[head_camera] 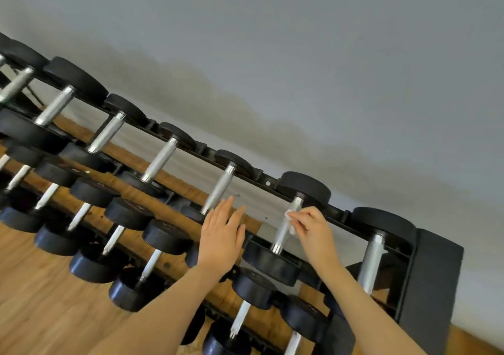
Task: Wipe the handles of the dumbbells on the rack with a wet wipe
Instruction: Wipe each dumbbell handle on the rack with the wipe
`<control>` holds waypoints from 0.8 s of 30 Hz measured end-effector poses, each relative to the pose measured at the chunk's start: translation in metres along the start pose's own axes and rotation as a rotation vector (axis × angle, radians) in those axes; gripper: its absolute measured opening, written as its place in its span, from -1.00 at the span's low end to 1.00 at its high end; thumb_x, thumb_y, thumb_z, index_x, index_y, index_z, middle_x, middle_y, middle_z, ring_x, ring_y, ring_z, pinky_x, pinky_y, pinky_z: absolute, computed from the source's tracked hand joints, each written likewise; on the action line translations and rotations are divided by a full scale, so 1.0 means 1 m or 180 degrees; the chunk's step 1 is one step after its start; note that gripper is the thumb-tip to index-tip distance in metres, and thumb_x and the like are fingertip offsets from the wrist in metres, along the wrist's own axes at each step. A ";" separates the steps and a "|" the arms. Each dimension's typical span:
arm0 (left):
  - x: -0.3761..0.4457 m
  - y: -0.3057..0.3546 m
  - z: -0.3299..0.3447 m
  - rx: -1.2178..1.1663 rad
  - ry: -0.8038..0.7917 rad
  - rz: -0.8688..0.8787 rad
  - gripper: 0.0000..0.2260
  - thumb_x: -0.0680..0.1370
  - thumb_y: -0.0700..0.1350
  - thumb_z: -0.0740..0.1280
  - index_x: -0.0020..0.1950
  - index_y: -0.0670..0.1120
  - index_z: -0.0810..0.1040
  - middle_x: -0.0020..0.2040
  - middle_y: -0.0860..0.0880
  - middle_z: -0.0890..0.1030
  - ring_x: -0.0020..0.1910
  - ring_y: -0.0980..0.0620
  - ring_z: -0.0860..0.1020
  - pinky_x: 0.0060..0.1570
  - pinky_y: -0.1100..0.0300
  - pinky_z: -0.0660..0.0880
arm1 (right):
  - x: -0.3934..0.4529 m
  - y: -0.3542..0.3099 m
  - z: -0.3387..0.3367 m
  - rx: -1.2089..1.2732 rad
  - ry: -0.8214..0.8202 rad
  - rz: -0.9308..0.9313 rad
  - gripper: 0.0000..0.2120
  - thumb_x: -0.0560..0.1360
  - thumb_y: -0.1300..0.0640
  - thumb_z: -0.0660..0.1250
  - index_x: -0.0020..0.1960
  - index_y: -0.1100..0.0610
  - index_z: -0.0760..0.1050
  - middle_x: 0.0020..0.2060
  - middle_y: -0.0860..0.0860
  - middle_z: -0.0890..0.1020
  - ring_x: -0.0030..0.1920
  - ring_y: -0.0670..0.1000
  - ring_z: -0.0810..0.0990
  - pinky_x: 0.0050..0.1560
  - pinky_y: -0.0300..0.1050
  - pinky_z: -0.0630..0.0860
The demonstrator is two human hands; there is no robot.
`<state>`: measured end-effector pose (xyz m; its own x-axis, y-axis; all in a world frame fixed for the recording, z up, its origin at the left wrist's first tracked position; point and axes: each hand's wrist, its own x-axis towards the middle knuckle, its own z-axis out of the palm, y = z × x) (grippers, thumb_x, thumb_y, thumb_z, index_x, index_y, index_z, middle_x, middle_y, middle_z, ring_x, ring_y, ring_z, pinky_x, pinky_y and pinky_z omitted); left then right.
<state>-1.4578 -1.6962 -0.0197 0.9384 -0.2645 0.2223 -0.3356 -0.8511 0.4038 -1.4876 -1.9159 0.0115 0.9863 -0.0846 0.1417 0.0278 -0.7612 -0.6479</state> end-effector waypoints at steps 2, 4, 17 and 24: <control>-0.006 0.015 0.008 -0.0060 -0.0131 0.0043 -0.58 0.60 0.02 0.07 0.32 -0.09 0.56 0.40 -0.19 0.48 0.40 -0.21 0.44 0.36 -0.14 0.25 | -0.018 0.006 0.000 -0.0121 0.0020 0.0055 -0.79 0.53 0.24 0.36 0.16 0.16 0.60 -0.06 -0.11 0.47 -0.08 -0.19 0.47 -0.03 -0.44 0.39; -0.013 0.026 0.015 -0.0192 -0.0194 0.0056 -0.58 0.60 0.02 0.07 0.32 -0.09 0.56 0.40 -0.19 0.48 0.39 -0.22 0.45 0.35 -0.18 0.34 | -0.032 0.009 0.001 -0.0118 0.0041 0.0145 -0.82 0.54 0.22 0.35 0.12 0.16 0.61 -0.11 -0.16 0.43 -0.09 -0.23 0.46 -0.05 -0.45 0.36; -0.018 0.087 0.041 -0.0904 -0.0332 -0.1185 -0.50 0.69 0.07 0.10 0.61 0.01 0.11 0.62 -0.04 0.08 0.59 -0.03 0.05 0.54 0.01 0.05 | -0.005 0.034 0.009 0.0080 0.0173 0.0097 -0.81 0.58 0.22 0.29 0.17 0.14 0.56 -0.05 -0.22 0.43 0.02 -0.36 0.44 0.01 -0.55 0.33; -0.021 0.097 0.059 -0.0828 0.0083 -0.1516 -0.52 0.66 0.09 0.14 0.57 0.03 0.24 0.57 0.00 0.25 0.53 -0.01 0.23 0.50 -0.03 0.21 | 0.023 0.062 0.014 -0.0279 -0.0045 -0.0641 -0.71 0.57 0.18 0.26 0.27 0.14 0.55 0.14 -0.01 0.59 0.13 -0.15 0.51 0.17 -0.43 0.34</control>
<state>-1.5047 -1.7996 -0.0371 0.9904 0.1372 -0.0184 0.1139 -0.7328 0.6709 -1.4608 -1.9555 -0.0359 0.9645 0.0833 0.2507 0.2107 -0.8148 -0.5400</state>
